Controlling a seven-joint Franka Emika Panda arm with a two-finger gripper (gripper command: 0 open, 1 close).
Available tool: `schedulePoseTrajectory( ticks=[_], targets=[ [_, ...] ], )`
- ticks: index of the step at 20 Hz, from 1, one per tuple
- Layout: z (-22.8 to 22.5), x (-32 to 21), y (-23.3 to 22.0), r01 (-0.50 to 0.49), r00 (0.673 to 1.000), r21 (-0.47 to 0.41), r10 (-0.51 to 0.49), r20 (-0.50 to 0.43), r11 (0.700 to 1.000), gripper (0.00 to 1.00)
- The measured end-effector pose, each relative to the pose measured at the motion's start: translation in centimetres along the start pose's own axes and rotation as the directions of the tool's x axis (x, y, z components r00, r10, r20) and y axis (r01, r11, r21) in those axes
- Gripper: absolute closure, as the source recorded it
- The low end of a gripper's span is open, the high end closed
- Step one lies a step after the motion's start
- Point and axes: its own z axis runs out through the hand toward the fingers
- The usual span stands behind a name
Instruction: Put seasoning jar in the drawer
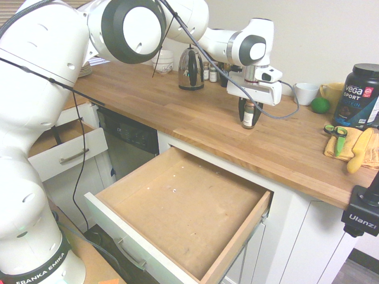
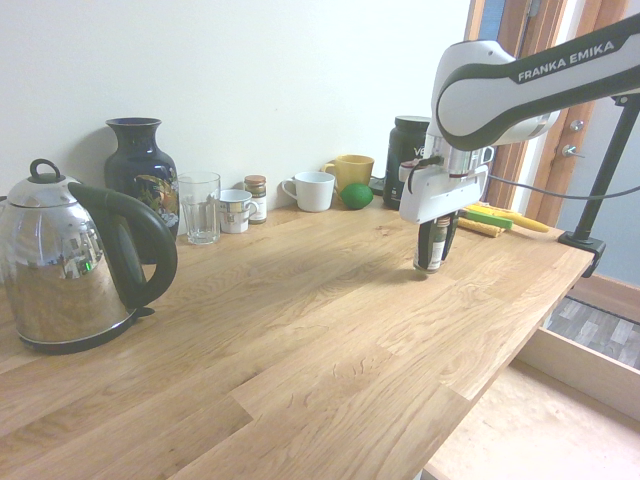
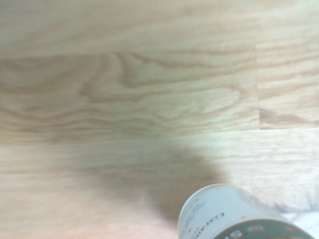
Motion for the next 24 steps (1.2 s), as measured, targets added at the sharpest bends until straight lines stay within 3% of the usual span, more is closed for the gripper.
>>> schedulePoseTrajectory(
  ticks=[5, 15, 24],
  targets=[
    [-2.6, -2.6, 1.7, 0.003, 1.000, 0.016, -0.003, -0.003, 1.000, 1.00],
    [-5.6, -9.7, 9.9, 0.003, 1.000, 0.014, -0.003, 0.002, 1.000, 1.00],
    [-4.0, -19.1, 19.0, 0.037, 0.999, -0.001, -0.037, 0.023, 0.999, 1.00]
  ],
)
